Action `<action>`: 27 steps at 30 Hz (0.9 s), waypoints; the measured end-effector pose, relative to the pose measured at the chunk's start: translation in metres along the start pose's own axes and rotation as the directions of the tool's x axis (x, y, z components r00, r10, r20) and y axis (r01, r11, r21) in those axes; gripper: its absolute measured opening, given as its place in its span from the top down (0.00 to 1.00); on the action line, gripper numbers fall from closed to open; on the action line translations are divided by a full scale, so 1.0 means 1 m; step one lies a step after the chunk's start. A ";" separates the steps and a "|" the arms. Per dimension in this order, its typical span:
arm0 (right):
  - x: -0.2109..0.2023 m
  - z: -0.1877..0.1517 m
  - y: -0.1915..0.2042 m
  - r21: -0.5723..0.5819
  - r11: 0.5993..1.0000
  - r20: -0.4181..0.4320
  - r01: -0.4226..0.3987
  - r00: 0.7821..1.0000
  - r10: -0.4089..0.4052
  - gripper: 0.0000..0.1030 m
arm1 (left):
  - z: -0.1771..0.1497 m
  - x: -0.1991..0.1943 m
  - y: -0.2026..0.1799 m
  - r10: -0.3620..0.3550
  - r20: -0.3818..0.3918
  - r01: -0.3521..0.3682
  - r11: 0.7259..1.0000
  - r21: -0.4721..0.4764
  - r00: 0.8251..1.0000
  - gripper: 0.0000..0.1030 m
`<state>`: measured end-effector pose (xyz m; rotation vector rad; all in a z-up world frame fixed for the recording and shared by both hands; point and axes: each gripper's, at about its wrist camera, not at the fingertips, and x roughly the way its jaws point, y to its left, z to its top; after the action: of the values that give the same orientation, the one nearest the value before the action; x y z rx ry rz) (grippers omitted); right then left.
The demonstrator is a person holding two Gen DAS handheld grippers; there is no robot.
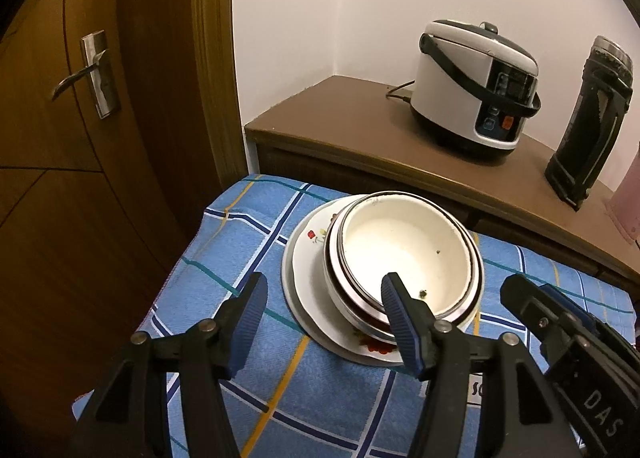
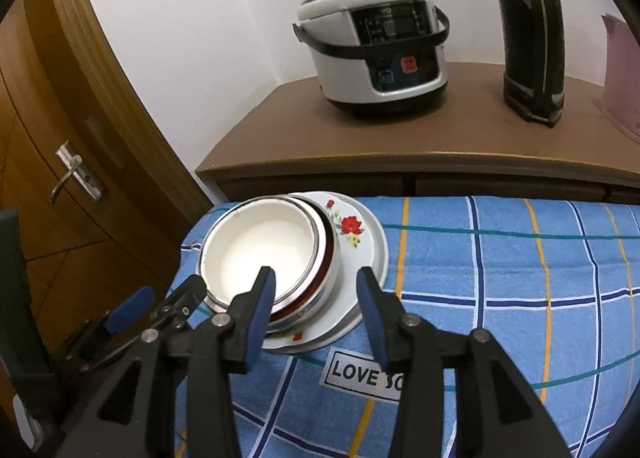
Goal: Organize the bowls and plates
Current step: 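Withdraw both tools up and away from the stacked dishes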
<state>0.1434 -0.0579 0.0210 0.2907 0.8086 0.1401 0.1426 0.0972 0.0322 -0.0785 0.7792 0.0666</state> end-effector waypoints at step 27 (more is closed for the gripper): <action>-0.063 -0.030 0.002 -0.024 1.000 0.193 -0.011 0.981 0.016 0.33 | -0.032 -0.056 -0.001 0.022 0.164 -0.030 0.999 0.043 0.986 0.28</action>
<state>0.0789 -0.0646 0.0456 0.2837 0.6121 0.1316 0.0806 0.0915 0.0493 -0.0189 0.6173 0.0791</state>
